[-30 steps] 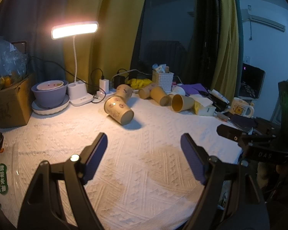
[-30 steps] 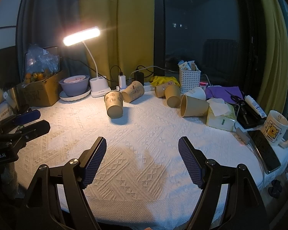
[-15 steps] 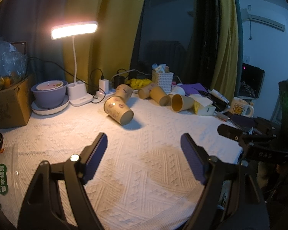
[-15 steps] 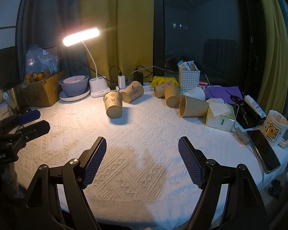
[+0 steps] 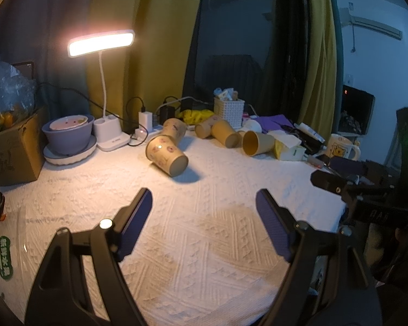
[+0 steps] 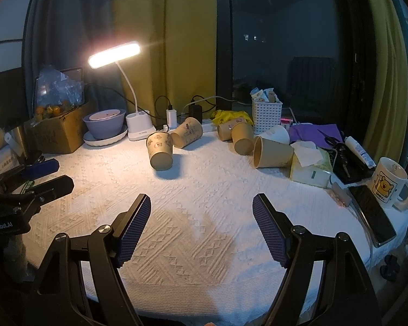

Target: Flip cup upright

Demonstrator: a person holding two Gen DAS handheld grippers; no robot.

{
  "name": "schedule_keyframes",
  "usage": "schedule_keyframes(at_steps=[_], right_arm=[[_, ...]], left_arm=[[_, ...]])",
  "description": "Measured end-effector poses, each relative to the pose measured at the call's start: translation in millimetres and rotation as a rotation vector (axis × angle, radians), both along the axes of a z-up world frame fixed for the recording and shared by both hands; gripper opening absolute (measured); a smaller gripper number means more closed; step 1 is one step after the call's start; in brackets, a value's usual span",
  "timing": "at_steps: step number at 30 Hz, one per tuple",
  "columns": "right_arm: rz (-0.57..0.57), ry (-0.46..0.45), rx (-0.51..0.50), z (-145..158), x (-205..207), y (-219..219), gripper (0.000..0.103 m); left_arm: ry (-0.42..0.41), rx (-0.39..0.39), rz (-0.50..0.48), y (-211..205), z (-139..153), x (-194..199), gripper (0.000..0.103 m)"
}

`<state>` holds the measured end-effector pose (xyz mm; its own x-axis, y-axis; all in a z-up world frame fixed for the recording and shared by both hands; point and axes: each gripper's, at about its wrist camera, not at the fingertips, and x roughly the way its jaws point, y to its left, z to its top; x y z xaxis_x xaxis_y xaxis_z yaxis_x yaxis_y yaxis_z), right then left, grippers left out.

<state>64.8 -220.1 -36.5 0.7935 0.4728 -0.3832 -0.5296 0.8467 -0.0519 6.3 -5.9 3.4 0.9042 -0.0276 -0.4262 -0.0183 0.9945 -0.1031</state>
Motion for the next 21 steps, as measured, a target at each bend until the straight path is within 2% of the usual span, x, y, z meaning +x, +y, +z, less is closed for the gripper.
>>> schedule_keyframes(at_steps=[10,21], right_arm=[[-0.032,0.013,0.003,4,25,-12,0.08],[-0.092,0.055,0.019,1,85,-42,0.08]], left_arm=[[0.041,0.047,-0.044,-10,3,37,0.08],[0.117,0.123,-0.14,-32,6,119,0.08]])
